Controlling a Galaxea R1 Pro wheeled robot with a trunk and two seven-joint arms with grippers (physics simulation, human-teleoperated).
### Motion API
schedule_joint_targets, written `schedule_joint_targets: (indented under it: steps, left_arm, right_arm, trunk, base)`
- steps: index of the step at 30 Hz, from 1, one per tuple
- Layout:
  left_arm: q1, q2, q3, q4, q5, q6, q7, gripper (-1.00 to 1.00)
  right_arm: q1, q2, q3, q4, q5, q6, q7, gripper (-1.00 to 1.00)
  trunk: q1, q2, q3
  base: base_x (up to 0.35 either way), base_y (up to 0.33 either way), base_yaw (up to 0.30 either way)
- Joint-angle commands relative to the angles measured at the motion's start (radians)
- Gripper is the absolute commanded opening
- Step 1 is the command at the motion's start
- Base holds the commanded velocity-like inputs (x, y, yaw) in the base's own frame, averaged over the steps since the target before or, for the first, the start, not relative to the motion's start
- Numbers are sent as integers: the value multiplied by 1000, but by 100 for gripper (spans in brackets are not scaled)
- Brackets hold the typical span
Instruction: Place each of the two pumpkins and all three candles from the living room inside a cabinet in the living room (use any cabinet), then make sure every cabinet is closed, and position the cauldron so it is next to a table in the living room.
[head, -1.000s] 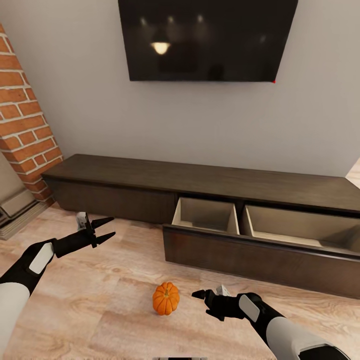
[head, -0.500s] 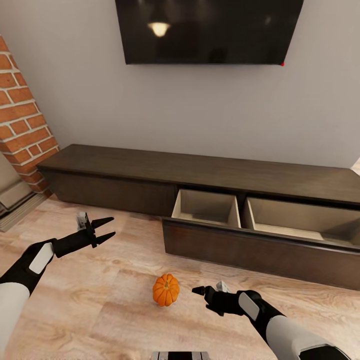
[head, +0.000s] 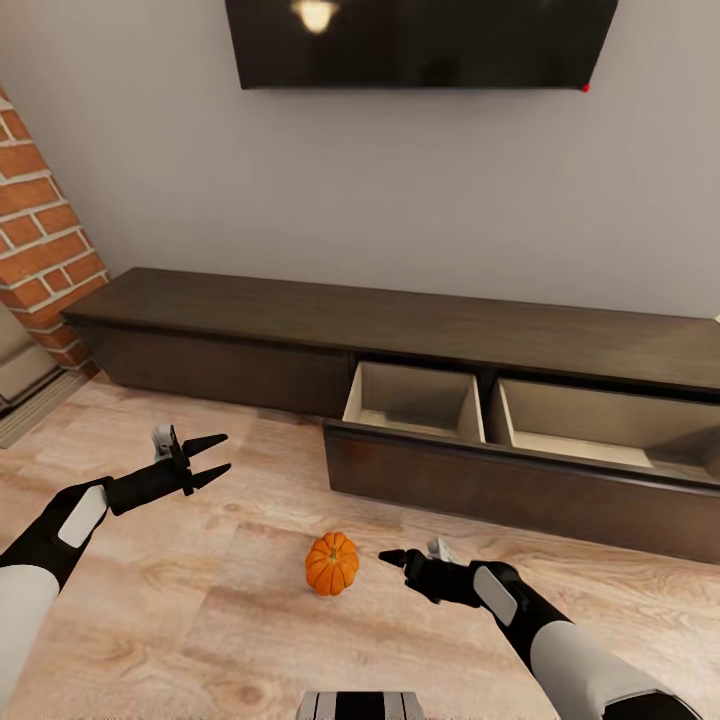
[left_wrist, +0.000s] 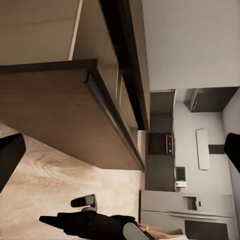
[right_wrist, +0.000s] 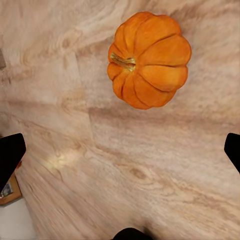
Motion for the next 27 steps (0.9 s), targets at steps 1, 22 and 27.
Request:
schedule_joint_targets:
  steps: [1, 22, 27]
  left_arm:
    - [-1, 0, 1, 0, 0, 5, -3, 100]
    - [-1, -1, 1, 0, 0, 5, -3, 100]
    - [-1, -1, 1, 0, 0, 5, -3, 100]
  right_arm:
    - [0, -2, 1, 0, 0, 2, 41, 100]
    - [0, -25, 1, 3, 2, -39, 193, 100]
    - [0, -28, 1, 2, 2, -39, 194, 100]
  trunk:
    - [0, -1, -5]
    - [10, -5, -86]
    - [12, -7, -105]
  base:
    - [0, 0, 0]
    - [0, 0, 0]
    - [0, 0, 0]
